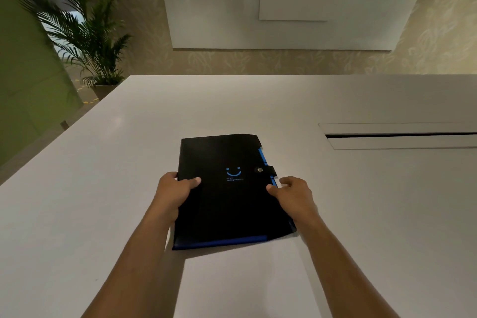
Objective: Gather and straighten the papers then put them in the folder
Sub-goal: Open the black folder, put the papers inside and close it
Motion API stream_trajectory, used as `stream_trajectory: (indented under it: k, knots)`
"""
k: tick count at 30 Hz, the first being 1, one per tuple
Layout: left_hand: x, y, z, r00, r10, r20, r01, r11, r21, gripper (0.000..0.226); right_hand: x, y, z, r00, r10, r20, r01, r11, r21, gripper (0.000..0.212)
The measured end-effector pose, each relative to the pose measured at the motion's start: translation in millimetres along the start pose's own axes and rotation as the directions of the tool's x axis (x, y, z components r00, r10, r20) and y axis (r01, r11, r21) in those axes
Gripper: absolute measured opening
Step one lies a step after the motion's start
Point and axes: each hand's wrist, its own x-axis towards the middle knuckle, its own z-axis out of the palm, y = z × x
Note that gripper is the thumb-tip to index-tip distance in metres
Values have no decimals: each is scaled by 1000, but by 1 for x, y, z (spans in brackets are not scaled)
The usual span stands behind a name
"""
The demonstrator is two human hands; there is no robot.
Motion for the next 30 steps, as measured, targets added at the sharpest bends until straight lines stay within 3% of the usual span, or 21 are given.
stream_trajectory:
  k: [5, 9, 12, 15, 19, 22, 30]
  knots:
    - [6, 2, 14, 999, 40, 28, -36, 990, -134, 49, 9, 3, -27, 986, -11, 165, -51, 928, 369, 27]
    - [14, 10, 28, 997, 74, 36, -64, 974, -219, 52, 14, 17, -57, 948, -73, 310, -93, 867, 489, 28]
    - [16, 19, 48, 991, 118, 55, -102, 966, -237, 51, 21, 25, -67, 933, -82, 350, -101, 875, 474, 36]
    - [18, 30, 67, 981, 153, 117, -125, 968, -220, 49, 31, 25, -81, 954, -114, 277, -22, 896, 444, 38]
    - [20, 48, 91, 928, 165, 333, -99, 973, -208, 57, 54, 24, -107, 980, -153, 123, 79, 880, 468, 31]
    - [19, 58, 117, 893, 170, 416, -109, 980, -167, 61, 76, 20, -125, 983, -176, 51, 129, 861, 492, 29]
    - [58, 99, 195, 904, 310, 293, -311, 949, -42, 52, 175, -3, -160, 989, -146, -22, 141, 883, 448, 34]
